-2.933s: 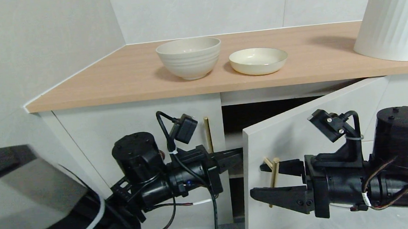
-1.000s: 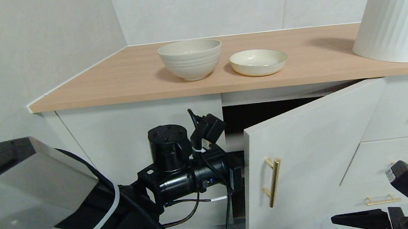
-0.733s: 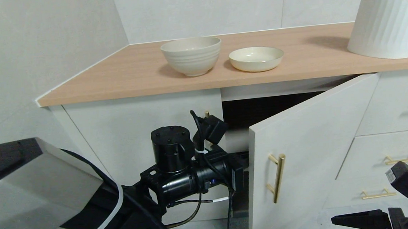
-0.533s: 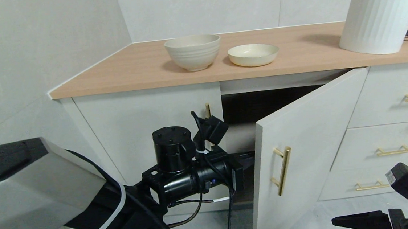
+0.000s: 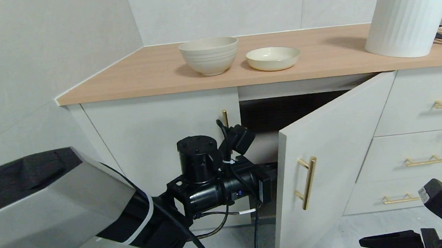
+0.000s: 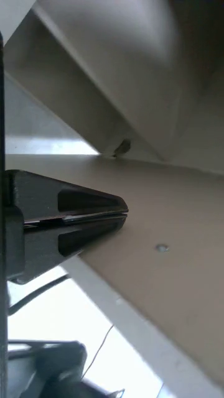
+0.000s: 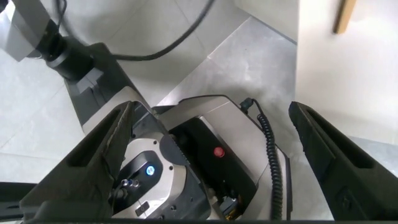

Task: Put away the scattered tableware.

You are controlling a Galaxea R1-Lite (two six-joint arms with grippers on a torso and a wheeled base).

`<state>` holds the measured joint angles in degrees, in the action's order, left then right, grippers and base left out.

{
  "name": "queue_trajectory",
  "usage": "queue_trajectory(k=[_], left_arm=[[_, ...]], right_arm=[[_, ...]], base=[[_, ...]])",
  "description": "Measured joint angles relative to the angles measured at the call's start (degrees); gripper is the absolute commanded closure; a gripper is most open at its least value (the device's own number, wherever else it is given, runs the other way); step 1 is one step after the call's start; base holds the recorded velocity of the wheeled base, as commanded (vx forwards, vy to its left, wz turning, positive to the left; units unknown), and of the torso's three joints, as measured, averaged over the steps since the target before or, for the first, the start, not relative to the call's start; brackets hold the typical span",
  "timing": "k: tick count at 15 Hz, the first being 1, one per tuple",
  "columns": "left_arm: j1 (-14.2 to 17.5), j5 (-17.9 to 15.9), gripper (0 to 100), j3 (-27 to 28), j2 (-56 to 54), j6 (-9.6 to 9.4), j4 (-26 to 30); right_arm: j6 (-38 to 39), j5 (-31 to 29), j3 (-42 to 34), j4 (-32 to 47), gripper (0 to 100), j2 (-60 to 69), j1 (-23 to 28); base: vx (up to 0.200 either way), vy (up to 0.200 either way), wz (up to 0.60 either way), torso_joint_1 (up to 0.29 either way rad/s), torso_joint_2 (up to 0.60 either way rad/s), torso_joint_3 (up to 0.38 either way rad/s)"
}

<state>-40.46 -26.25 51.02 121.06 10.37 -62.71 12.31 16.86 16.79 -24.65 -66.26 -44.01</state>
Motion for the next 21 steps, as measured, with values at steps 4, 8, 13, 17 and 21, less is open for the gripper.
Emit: queue_trajectory(k=[4, 8, 13, 17, 21], left_arm=[[-0.06, 0.94, 100, 3.52, 2.52, 0.84, -0.07], [-0.77, 0.94, 100, 4.52, 4.29, 2.29, -1.77], [-1.65, 2.52, 100, 5.38, 6.89, 4.07, -3.56], [-3.06, 4.6, 100, 6.47, 8.16, 3.88, -3.91], [-8.94, -4.33, 100, 2.51, 8.29, 8.81, -15.3]], right_arm=[[0.0, 0.0, 0.0, -0.04, 0, 0.0, -0.04], [0.0, 0.02, -0.09, 0.02, 0, 0.02, -0.11], [-0.02, -0.02, -0.12, -0.01, 0, 0.07, -0.12], [0.0, 0.0, -0.3, -0.12, 0, 0.09, -0.94], [-0.05, 3.85, -0.89, -0.15, 0, 1.29, -2.49]], base=[[-0.1, 0.0, 0.0, 0.005, 0.0, 0.001], [-0.05, 0.0, 0.0, 0.005, 0.0, 0.001], [0.0, 0.0, 0.0, 0.0, 0.0, 0.0], [0.0, 0.0, 0.0, 0.0, 0.0, 0.0], [0.0, 0.0, 0.0, 0.0, 0.0, 0.0]])
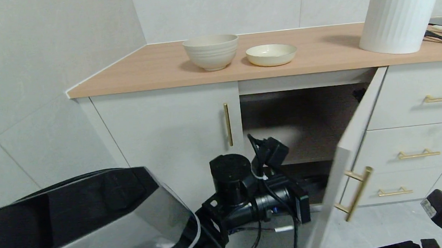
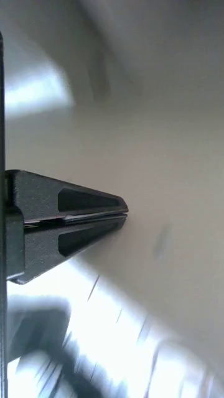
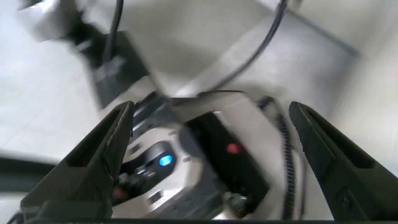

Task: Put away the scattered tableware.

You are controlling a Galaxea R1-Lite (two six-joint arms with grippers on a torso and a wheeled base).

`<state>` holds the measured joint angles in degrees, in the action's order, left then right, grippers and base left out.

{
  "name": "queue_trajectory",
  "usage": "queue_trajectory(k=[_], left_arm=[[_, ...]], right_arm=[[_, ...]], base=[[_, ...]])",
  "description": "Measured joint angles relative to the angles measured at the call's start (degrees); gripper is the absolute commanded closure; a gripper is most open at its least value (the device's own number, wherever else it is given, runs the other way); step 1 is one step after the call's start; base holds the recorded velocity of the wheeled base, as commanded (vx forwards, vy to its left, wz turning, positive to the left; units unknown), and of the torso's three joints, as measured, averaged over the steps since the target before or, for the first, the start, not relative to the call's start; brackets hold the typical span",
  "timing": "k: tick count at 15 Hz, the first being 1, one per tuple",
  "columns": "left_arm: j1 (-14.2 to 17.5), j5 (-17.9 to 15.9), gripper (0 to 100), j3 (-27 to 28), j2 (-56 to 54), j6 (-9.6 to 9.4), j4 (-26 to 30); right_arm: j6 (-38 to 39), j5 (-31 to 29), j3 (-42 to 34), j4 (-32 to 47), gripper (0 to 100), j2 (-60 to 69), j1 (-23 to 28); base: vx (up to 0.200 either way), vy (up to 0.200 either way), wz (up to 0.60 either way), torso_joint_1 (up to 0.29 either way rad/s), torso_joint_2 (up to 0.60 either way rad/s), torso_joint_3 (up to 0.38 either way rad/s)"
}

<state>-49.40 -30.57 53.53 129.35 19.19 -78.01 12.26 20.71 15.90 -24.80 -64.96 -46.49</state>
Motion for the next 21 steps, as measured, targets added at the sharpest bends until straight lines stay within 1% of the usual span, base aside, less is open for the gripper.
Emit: queue_trajectory(k=[1, 2, 3, 5, 7, 8, 10, 11, 12, 13, 14, 15, 16, 17, 18, 19, 20, 21], left_arm=[[-1.54, -3.28, 100, -2.27, 0.05, 1.04, -2.9], [-2.26, -4.34, 100, -4.02, 0.2, 0.93, -4.07], [-2.19, -4.35, 100, -4.83, 0.35, 0.55, -4.1], [-0.35, -4.32, 100, -5.24, 0.39, -0.77, -3.85], [2.16, -4.27, 100, -5.35, -0.28, -1.32, -1.83], [3.45, -4.21, 100, -5.57, -1.21, -1.4, 0.52], [5.57, -4.07, 100, -6.7, -4.38, -1.51, 6.27], [6.4, -3.89, 100, -7.2, -6.69, -1.54, 10.33], [7.25, -3.3, 100, -7.62, -9.65, -1.65, 15.74], [7.95, -2.27, 100, -7.86, -12.57, -2.11, 21.41], [8.66, -0.44, 100, -7.97, -15.52, -3.27, 27.21], [9.29, 2.39, 100, -8.02, -18.22, -4.85, 31.61], [9.76, 5.23, 100, -8.24, -20.64, -6.81, 33.5], [9.98, 6.63, 0, -8.8, -22.33, -8.17, 34.33], [10.26, 7.78, 0, -9.44, -23.63, -9.48, 34.35], [10.68, 9.91, 0, -9.87, -24.76, -10.15, 34.19], [11.3, 12.11, 0, -10.15, -25.86, -10.37, 34.24], [12.19, 13.07, 0, -10.62, -27.12, -10.39, 34.24]], right_arm=[[0.0, 3.29, -0.38, 0.06, 0, 1.16, -0.24], [-0.04, 6.92, -0.68, 0.15, 0, 2.67, -0.37], [-0.11, 8.05, -0.88, 0.24, 0, 3.8, -0.46], [-0.17, 8.13, -1.07, 0.24, 0, 5.18, -0.46], [-0.15, 7.25, -1.05, 0.22, 0, 5.71, -0.41], [-0.12, 4.99, -0.72, 0.2, 0, 5.55, -0.13], [0.1, -2.07, 0.5, -0.02, 0, 4.05, 1.29], [0.34, -6.1, 1.18, -0.18, 0, 2.9, 1.9], [0.68, -8.0, 1.9, -0.33, 0, 1.95, 2.38], [1.23, -8.45, 2.35, -0.35, 0, 1.29, 2.69], [1.99, -9.03, 2.97, -0.38, 0, 0.68, 3.34], [2.67, -9.5, 3.52, -0.49, 0, 0.13, 4.16], [2.79, -9.79, 3.89, -0.96, 0, -0.27, 4.83], [2.78, -10.05, 4.13, -1.08, 0, -0.5, 5.29], [2.78, -10.45, 4.33, -1.08, 0, -0.77, 5.9], [2.76, -11.11, 4.63, -0.99, 0, -1.0, 6.47], [2.71, -11.61, 4.99, -0.84, 0, -1.22, 6.7], [2.67, -12.31, 5.57, -0.71, 0, -1.51, 6.86]], base=[[0.0, 0.0, 0.0, 0.0, 0.0, 0.0], [0.0, 0.0, 0.0, 0.0, 0.0, 0.0], [0.0, 0.0, 0.0, 0.0, 0.0, 0.0], [0.0, 0.0, 0.0, 0.0, 0.0, 0.0], [0.0, 0.0, 0.0, 0.0, 0.0, 0.0], [0.0, 0.0, 0.0, 0.0, 0.0, 0.0], [0.0, 0.0, 0.0, 0.0, 0.0, 0.0], [0.0, 0.0, 0.0, 0.0, 0.0, 0.0], [0.0, 0.0, 0.0, 0.0, 0.0, 0.0], [0.0, 0.0, 0.0, 0.0, 0.0, 0.0], [0.0, 0.0, 0.0, 0.0, 0.0, 0.0], [0.0, 0.0, 0.0, 0.0, 0.0, 0.0], [0.0, 0.0, 0.0, 0.0, 0.0, 0.0], [0.0, 0.0, 0.0, 0.0, 0.0, 0.0], [0.0, 0.0, 0.0, 0.0, 0.0, 0.0], [0.0, 0.0, 0.0, 0.0, 0.0, 0.0], [0.0, 0.0, 0.0, 0.0, 0.0, 0.0], [0.0, 0.0, 0.0, 0.0, 0.0, 0.0]])
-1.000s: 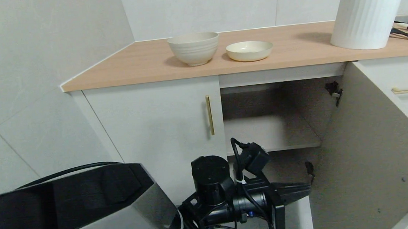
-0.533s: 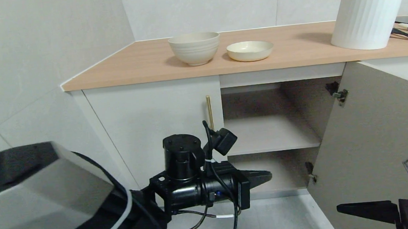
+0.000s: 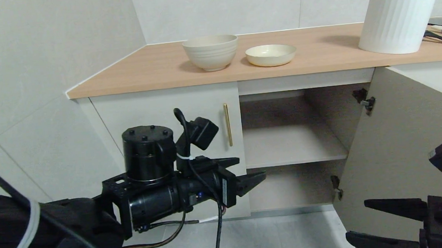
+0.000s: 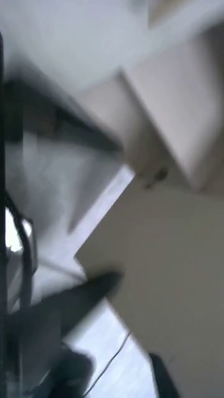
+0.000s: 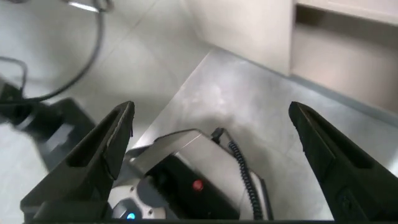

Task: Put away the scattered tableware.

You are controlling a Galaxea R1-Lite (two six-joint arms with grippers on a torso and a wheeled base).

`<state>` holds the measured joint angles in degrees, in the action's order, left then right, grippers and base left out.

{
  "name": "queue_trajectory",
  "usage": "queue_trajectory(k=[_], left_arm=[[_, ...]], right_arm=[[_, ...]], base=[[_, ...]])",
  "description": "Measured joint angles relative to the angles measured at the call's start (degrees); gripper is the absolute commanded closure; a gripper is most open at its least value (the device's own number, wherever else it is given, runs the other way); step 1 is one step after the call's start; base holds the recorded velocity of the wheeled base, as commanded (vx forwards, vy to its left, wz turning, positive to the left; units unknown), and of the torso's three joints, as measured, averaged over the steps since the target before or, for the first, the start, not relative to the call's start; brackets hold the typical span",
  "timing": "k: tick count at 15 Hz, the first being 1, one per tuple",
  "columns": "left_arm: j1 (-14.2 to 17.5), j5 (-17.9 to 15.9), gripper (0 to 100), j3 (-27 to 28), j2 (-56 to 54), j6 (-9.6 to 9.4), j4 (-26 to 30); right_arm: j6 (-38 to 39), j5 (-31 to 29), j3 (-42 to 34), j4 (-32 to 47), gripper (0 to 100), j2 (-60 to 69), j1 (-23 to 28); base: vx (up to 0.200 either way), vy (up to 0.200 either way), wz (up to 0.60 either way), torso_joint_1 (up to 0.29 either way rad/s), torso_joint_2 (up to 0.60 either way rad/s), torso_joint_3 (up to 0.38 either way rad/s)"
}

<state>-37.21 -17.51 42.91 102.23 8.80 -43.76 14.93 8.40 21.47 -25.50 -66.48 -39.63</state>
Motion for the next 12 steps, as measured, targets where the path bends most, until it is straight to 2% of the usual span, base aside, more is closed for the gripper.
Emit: queue_trajectory(k=[5, 7, 10, 12], left_arm=[[7.23, 0.38, 0, -5.68, -9.7, 0.22, 1.65], [10.12, 0.32, 0, -6.84, -15.15, 0.23, 7.17], [14.01, -2.0, 0, -6.73, -24.22, 0.3, 20.64], [15.43, -2.77, 0, -6.28, -27.37, 0.3, 21.87]], right_arm=[[-3.66, -3.45, 7.56, -0.06, 0, -5.49, 1.82], [-6.68, -4.13, 13.95, -0.11, 0, -9.76, 2.47], [-8.48, -6.16, 21.58, 2.18, 0, -14.64, 3.45], [-7.68, -7.34, 23.04, 4.57, 0, -16.3, 4.3]], base=[[0.0, 0.0, 0.0, 0.0, 0.0, 0.0], [0.0, 0.0, 0.0, 0.0, 0.0, 0.0], [0.0, 0.0, 0.0, 0.0, 0.0, 0.0], [0.0, 0.0, 0.0, 0.0, 0.0, 0.0]])
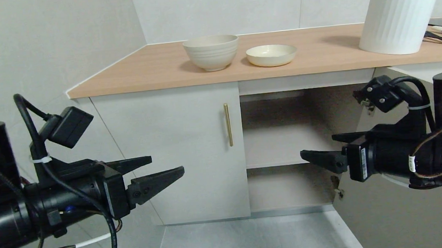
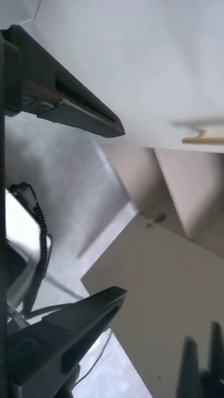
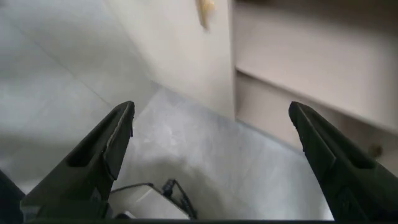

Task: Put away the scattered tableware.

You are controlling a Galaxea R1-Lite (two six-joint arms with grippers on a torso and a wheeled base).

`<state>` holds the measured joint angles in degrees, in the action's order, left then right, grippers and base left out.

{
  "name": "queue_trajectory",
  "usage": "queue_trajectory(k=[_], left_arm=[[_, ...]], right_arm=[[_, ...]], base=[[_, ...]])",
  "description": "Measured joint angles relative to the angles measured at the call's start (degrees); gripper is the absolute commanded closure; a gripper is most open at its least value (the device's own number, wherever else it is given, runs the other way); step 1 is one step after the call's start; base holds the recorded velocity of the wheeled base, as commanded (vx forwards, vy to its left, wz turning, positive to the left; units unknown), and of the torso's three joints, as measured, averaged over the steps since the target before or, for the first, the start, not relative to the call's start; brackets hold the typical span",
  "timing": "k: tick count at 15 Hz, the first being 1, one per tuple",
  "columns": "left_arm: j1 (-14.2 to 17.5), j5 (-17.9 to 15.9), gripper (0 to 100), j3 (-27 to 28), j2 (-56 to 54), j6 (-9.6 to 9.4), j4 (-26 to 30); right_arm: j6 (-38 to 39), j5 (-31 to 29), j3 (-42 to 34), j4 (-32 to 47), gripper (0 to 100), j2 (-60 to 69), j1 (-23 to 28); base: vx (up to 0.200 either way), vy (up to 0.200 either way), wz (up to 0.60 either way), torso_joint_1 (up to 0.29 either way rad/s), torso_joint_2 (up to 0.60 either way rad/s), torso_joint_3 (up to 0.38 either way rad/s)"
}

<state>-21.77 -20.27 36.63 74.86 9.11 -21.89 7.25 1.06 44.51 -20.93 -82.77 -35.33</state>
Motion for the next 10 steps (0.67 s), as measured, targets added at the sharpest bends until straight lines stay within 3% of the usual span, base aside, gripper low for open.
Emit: queue_trajectory(k=[6, 10], left_arm=[[0.8, -0.06, 0, 0.79, -0.09, -0.02, -2.38], [1.08, -0.13, 0, 1.95, -0.09, -0.07, -2.44]], right_arm=[[4.27, -0.22, 2.16, 2.11, 0, -1.67, 0.82], [3.9, -0.17, 1.6, 1.83, 0, -1.88, 0.88]], base=[[0.0, 0.0, 0.0, 0.0, 0.0, 0.0], [0.2, 0.0, 0.0, -0.004, 0.0, 0.001]])
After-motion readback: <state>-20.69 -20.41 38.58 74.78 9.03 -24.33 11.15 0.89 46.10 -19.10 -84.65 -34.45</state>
